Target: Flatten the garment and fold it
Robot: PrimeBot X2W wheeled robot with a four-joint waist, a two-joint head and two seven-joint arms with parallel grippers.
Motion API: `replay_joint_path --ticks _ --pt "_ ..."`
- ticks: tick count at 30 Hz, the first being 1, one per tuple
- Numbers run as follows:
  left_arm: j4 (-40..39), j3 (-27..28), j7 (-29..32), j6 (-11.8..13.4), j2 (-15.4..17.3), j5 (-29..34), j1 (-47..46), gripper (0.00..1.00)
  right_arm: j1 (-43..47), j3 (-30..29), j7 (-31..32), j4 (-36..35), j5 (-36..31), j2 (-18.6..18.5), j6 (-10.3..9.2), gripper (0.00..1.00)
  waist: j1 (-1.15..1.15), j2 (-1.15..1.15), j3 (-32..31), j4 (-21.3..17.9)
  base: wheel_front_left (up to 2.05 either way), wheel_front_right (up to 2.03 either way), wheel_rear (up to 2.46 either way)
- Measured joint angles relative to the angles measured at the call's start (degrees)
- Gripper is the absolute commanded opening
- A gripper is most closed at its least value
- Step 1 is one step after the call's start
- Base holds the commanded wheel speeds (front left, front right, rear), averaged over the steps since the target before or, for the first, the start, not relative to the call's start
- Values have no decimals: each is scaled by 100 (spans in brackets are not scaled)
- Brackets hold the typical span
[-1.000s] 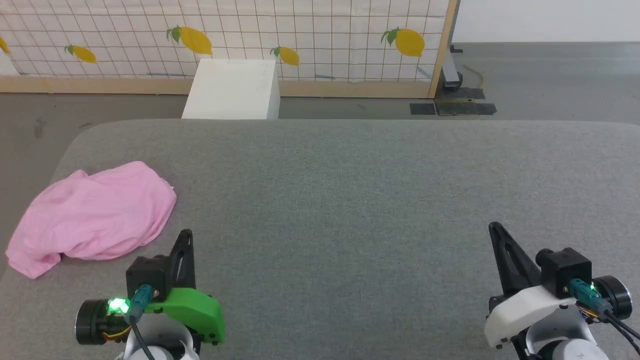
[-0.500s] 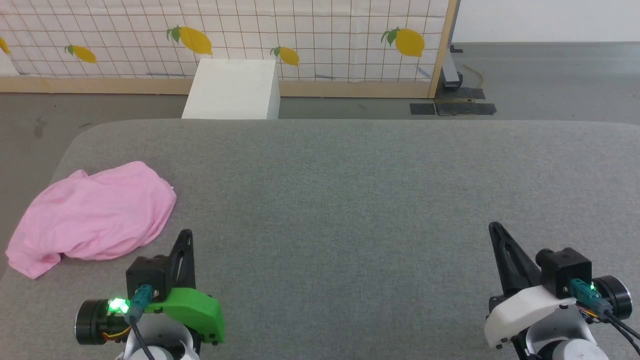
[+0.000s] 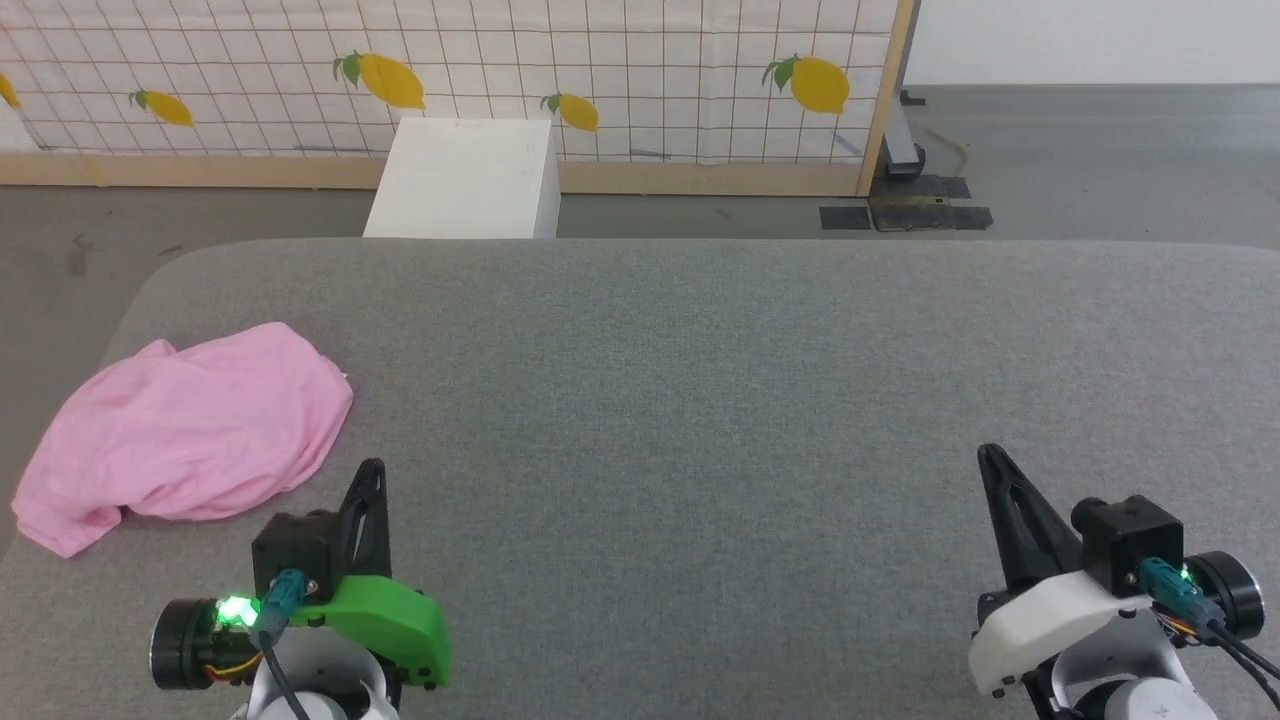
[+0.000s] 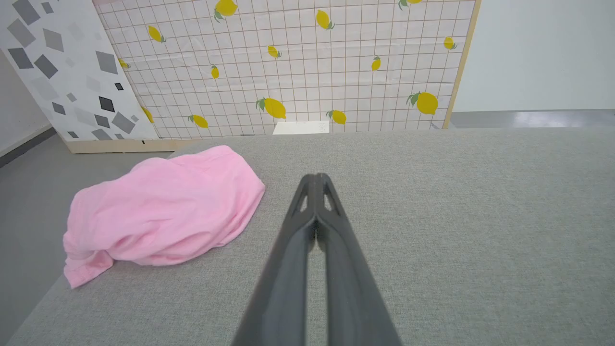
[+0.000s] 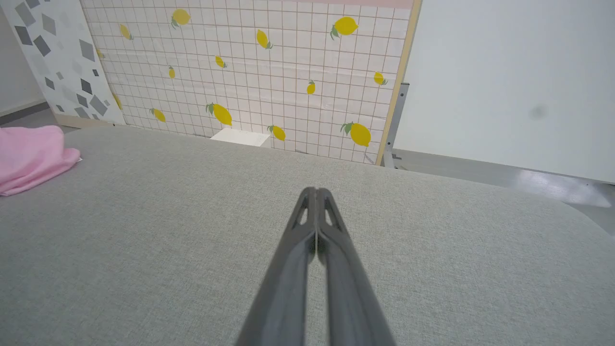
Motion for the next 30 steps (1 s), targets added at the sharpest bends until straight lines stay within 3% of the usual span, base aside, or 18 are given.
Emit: replay_joint_path --ticks 16,17,30 --pt "0 0 0 1 0 0 0 0 0 -1 0 0 -5 0 0 0 0 0 0 0 0 0 0" --pt "0 0 0 1 0 0 0 100 0 -1 0 0 -5 0 0 100 0 0 0 0 0 0 0" --pt "89 -94 -78 21 1 -65 -4 100 2 -2 -29 9 -3 -2 1 100 0 0 -1 39 0 0 0"
